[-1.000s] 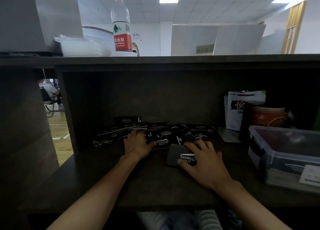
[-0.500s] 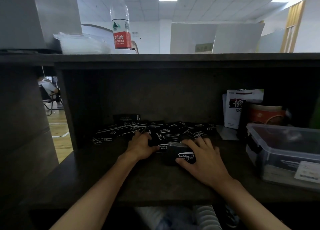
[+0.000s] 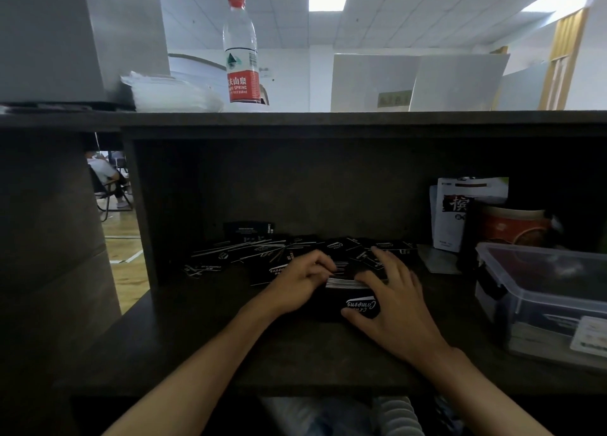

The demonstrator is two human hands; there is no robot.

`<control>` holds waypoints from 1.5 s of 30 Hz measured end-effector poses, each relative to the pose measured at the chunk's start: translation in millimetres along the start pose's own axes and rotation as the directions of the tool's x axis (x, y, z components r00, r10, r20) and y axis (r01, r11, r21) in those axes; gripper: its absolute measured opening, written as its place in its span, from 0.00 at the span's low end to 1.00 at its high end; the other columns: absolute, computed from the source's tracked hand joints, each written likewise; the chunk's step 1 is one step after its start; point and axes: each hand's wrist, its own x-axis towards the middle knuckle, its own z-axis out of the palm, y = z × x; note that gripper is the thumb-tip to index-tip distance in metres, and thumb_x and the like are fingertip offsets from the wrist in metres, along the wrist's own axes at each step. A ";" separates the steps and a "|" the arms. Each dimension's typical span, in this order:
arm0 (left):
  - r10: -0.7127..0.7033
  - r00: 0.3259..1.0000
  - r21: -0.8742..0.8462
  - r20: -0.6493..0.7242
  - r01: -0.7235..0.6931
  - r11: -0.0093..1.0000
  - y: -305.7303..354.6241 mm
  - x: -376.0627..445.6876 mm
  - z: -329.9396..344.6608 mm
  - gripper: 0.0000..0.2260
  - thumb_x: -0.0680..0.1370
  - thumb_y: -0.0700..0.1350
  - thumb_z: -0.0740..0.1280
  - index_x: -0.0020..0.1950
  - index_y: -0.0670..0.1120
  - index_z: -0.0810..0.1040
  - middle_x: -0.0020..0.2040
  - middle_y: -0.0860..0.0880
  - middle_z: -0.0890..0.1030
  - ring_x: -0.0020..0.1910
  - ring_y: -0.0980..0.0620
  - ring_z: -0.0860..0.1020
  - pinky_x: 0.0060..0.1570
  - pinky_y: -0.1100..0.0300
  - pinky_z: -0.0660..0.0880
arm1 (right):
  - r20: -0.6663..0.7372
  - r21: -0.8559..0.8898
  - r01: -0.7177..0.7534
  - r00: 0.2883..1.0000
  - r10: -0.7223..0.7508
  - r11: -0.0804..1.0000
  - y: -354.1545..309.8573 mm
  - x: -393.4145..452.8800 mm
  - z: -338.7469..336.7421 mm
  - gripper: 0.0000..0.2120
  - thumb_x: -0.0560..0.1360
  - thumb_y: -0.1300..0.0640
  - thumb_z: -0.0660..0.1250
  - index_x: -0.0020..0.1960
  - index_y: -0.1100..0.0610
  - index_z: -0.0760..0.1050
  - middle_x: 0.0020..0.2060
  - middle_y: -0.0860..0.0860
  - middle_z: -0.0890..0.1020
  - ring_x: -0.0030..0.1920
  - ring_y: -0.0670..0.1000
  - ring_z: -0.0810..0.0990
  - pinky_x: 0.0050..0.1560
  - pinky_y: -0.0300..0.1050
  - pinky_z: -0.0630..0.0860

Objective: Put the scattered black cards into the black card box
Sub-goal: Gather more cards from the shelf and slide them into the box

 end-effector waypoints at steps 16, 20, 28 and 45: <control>-0.355 0.747 0.372 -0.562 0.612 0.698 -52.5 8.8 -62.8 0.25 0.71 0.59 0.74 0.59 0.44 0.75 0.60 0.43 0.78 0.60 0.42 0.76 0.59 0.51 0.74 | 0.106 -0.063 -0.059 0.992 0.066 0.996 -5.7 8.3 3.6 0.33 0.67 0.24 0.51 0.67 0.38 0.63 0.60 0.41 0.69 0.63 0.47 0.63 0.64 0.58 0.67; -0.187 0.737 0.246 -0.650 0.437 0.865 -47.6 10.7 -61.1 0.04 0.78 0.46 0.68 0.49 0.46 0.76 0.50 0.45 0.81 0.53 0.44 0.80 0.48 0.58 0.73 | 0.064 -0.059 -0.062 0.996 0.066 0.996 -5.7 6.1 7.6 0.34 0.67 0.22 0.50 0.67 0.38 0.65 0.59 0.41 0.70 0.63 0.46 0.64 0.64 0.58 0.67; 0.052 0.995 0.087 -0.088 -0.045 0.995 -13.2 1.8 -17.7 0.05 0.78 0.39 0.68 0.47 0.47 0.83 0.46 0.50 0.85 0.48 0.57 0.82 0.50 0.66 0.76 | 0.040 -0.028 -0.021 0.999 0.022 0.999 -7.5 5.3 4.9 0.33 0.67 0.23 0.53 0.66 0.38 0.66 0.76 0.44 0.53 0.77 0.50 0.51 0.72 0.64 0.59; -0.348 0.744 0.526 -0.570 0.656 0.541 -53.0 7.5 -52.9 0.27 0.72 0.68 0.65 0.57 0.47 0.78 0.65 0.41 0.72 0.66 0.40 0.70 0.64 0.47 0.67 | 0.121 -0.077 -0.052 0.991 0.061 0.996 -7.8 10.2 7.0 0.37 0.69 0.23 0.48 0.74 0.37 0.59 0.63 0.42 0.67 0.66 0.48 0.61 0.66 0.61 0.65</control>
